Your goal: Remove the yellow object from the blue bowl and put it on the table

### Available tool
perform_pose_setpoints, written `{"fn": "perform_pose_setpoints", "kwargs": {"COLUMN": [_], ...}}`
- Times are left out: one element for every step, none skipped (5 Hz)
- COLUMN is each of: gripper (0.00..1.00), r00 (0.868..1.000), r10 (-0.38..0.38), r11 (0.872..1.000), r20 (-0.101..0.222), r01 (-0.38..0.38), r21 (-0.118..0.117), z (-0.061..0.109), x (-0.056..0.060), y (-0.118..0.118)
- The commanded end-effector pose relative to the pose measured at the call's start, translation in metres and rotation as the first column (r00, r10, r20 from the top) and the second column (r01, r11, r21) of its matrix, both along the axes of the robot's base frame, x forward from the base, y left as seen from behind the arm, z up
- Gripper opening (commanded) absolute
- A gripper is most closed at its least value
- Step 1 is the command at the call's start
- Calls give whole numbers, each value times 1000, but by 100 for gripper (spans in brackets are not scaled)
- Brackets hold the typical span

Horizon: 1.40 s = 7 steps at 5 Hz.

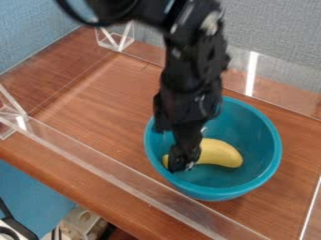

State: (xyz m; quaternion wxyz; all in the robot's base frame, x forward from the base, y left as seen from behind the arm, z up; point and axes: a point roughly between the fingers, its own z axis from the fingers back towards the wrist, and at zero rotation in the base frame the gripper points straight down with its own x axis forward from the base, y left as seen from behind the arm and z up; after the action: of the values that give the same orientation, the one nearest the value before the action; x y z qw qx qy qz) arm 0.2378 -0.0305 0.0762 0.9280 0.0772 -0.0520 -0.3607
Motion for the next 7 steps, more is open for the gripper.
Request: {"fn": "perform_pose_setpoints", "kwargs": {"gripper": [100, 0, 0, 0, 0, 0, 0], "r00": [1000, 1000, 1000, 999, 998, 995, 982], "r10": [13, 8, 4, -23, -23, -6, 112], "r11": [1000, 1000, 1000, 1000, 1000, 1000, 993], "r20": [27, 27, 29, 30, 56, 104, 152], "r01": [-13, -8, -4, 23, 23, 5, -118], "r21": [-7, -6, -6, -7, 2, 13, 31], "z": [-16, -15, -10, 1, 14, 40, 69], "x": [-1, 2, 4, 0, -1, 1, 3], "y": [7, 3, 0, -7, 6, 24, 41]}}
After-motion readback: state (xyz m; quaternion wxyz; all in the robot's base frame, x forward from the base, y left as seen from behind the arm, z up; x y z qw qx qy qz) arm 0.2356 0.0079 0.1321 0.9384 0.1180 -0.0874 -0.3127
